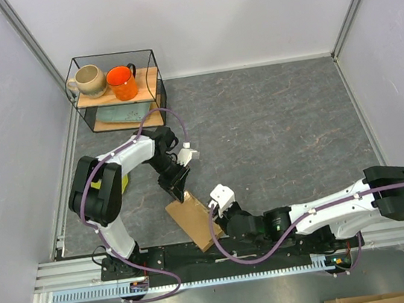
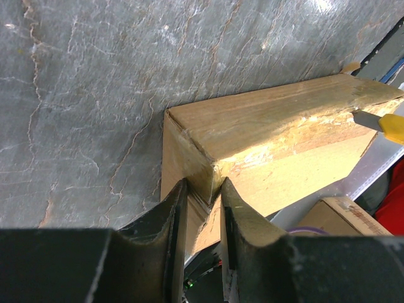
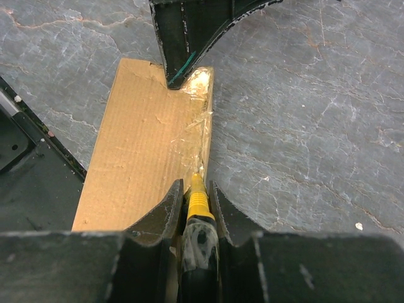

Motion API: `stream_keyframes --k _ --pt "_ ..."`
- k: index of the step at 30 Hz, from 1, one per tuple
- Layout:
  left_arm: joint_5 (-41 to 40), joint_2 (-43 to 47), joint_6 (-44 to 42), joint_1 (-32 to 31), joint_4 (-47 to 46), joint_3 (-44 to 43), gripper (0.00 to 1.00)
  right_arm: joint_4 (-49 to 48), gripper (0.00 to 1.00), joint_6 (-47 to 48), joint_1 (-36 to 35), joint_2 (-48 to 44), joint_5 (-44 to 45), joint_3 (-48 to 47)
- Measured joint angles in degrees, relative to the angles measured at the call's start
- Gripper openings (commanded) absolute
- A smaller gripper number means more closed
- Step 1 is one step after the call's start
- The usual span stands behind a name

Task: Unpack the express box
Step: Cut the express box at the center of the board.

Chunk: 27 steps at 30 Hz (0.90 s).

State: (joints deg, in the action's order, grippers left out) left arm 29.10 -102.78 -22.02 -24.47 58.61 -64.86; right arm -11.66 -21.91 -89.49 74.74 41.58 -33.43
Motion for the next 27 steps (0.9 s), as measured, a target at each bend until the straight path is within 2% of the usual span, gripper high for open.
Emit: stream_keyframes --k 20,27 --pt "1.07 0.11 -1.7 1.38 0.31 0.2 0.02 8.87 0.0 -5.95 -2.54 -0.17 1.36 -3.39" --pt "0.0 0.17 -2.73 4.55 1.7 0.09 0.02 15.87 0.0 -8.96 -6.19 -2.71 0.7 -3.61"
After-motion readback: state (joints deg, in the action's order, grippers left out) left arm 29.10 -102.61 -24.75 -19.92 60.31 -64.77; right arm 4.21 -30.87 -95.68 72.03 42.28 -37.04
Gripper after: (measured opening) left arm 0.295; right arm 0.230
